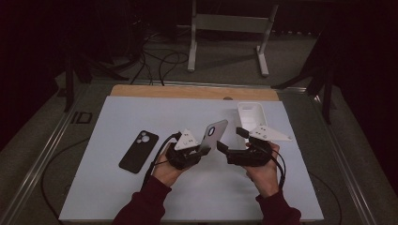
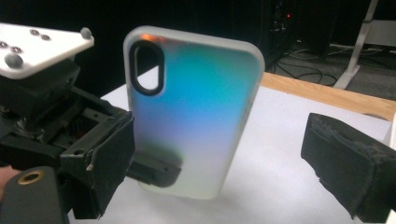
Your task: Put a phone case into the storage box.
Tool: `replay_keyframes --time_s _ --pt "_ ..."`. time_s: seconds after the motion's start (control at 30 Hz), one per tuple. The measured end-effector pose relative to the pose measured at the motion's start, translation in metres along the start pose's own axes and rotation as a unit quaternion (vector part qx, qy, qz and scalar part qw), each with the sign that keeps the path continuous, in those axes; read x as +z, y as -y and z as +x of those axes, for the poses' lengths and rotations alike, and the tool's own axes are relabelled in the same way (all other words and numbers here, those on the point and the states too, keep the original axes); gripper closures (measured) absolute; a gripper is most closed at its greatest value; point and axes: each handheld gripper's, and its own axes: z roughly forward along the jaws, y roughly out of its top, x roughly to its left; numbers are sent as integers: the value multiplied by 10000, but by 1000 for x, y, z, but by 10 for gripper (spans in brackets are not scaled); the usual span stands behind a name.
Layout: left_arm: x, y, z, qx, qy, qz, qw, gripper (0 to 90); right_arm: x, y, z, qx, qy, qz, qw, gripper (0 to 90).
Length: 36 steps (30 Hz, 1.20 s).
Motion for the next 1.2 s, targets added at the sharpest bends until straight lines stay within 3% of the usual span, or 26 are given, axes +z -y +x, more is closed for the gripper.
replay_keyframes --time_s 0.4,1.2 --pt "4 -3 -1 -177 -94 -13 9998 811 12 -6 6 157 96 -178 9997 102" --pt "10 -5 -9 -195 167 -41 9997 812 24 -8 10 463 315 -330 9979 142"
